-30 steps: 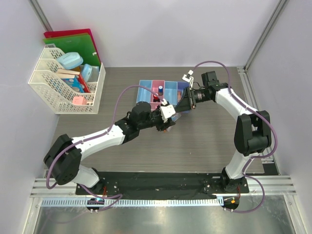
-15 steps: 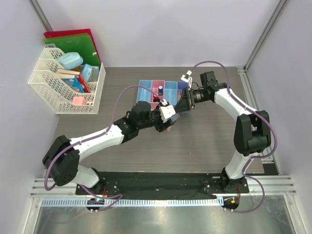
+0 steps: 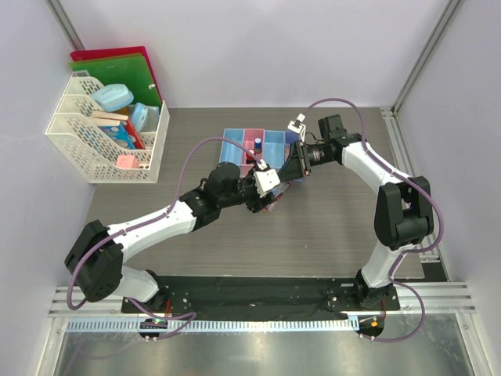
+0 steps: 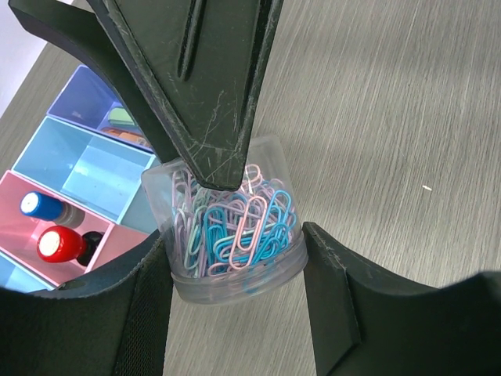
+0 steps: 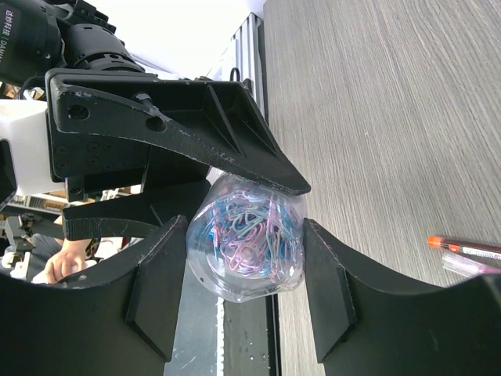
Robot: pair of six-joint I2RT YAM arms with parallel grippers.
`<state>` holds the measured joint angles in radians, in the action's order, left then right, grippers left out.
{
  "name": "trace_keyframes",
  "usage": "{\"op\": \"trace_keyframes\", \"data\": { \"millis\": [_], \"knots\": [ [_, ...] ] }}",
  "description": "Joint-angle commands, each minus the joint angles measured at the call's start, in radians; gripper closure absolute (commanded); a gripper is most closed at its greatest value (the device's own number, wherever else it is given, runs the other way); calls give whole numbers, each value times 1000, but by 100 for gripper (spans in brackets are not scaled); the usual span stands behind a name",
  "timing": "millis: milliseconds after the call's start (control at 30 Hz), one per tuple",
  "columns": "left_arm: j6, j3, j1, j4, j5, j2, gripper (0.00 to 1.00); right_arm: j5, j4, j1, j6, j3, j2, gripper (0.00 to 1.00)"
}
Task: Sort the stationery into containers
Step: Place the stationery at the center of the board.
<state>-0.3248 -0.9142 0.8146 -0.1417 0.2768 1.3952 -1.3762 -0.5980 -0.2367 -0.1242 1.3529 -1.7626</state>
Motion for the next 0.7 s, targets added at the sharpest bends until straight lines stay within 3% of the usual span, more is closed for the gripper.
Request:
{"op": "trace_keyframes", "data": {
  "millis": [0,233,667],
  "knots": [
    [-26,-38,-28,-47,-47,-78,100,106,-6,14,-14,15,-20,35],
    [-20,-43,-32,-41,-41,-87,100,134,-8,14,-18,9,-26,9],
    [-5,-51,-34,-21,-4,-85,100,161,-9,2,0,48,-46,0]
  ]
}}
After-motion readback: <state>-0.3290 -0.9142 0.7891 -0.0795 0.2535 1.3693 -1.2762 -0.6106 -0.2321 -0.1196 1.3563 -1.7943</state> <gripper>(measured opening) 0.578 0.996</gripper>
